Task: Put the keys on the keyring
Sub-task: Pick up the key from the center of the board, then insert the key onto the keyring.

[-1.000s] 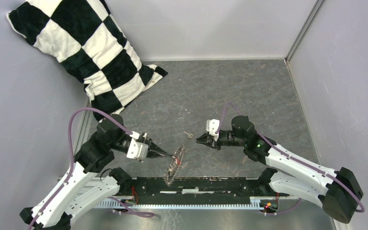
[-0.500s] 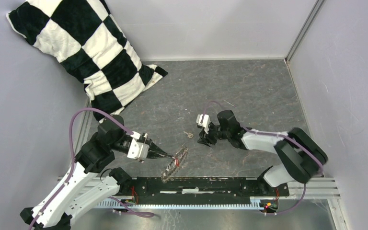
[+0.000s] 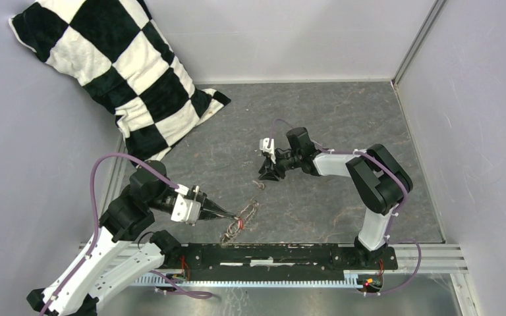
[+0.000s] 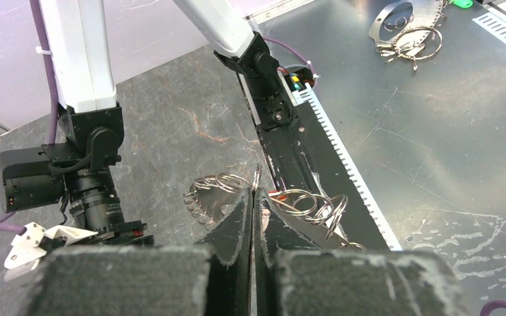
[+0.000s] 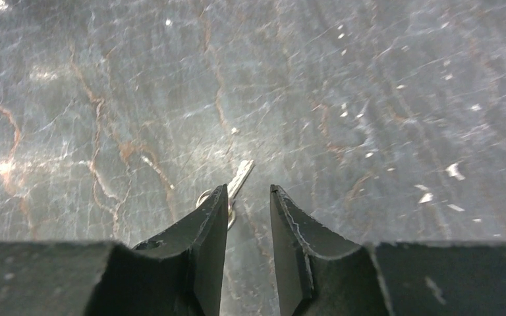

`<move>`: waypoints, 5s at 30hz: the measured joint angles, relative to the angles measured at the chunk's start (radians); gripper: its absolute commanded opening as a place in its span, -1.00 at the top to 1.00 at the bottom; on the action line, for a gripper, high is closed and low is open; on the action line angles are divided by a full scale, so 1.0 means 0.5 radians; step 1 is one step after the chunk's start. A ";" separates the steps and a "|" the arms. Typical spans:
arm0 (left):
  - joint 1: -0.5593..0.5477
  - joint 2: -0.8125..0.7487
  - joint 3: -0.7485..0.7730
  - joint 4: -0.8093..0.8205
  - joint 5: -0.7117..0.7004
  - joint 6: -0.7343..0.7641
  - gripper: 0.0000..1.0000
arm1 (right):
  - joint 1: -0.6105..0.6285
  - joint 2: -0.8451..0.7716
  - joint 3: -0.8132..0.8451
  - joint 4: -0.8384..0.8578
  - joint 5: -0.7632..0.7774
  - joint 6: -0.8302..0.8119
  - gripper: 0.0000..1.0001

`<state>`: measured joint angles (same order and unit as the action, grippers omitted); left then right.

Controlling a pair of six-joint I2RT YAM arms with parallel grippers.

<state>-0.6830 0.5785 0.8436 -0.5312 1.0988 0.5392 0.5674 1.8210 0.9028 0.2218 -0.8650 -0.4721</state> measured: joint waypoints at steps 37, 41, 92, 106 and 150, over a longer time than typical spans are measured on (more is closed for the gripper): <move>0.000 0.011 0.016 -0.026 -0.048 0.001 0.96 | 0.055 0.123 0.006 -0.168 -0.005 -0.045 0.99; 0.000 0.010 0.017 -0.027 -0.049 0.001 0.95 | 0.055 0.118 0.005 -0.162 -0.005 -0.036 0.99; 0.000 0.491 -0.009 1.094 0.256 -1.344 0.96 | 1.327 -2.123 -0.105 -0.905 1.389 -0.419 0.99; 0.029 0.519 -0.020 1.130 0.148 -1.464 0.95 | 1.327 -2.264 0.041 -1.036 1.494 -0.481 0.99; 0.051 0.551 -0.036 1.092 0.163 -1.449 0.96 | 1.327 -2.116 0.002 -1.013 1.176 -0.279 0.99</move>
<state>-0.6575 0.8539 0.8257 0.0147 1.1805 -0.1852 1.2308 0.7631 0.9035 -0.2848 -0.2771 -0.6117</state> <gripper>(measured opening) 0.032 0.011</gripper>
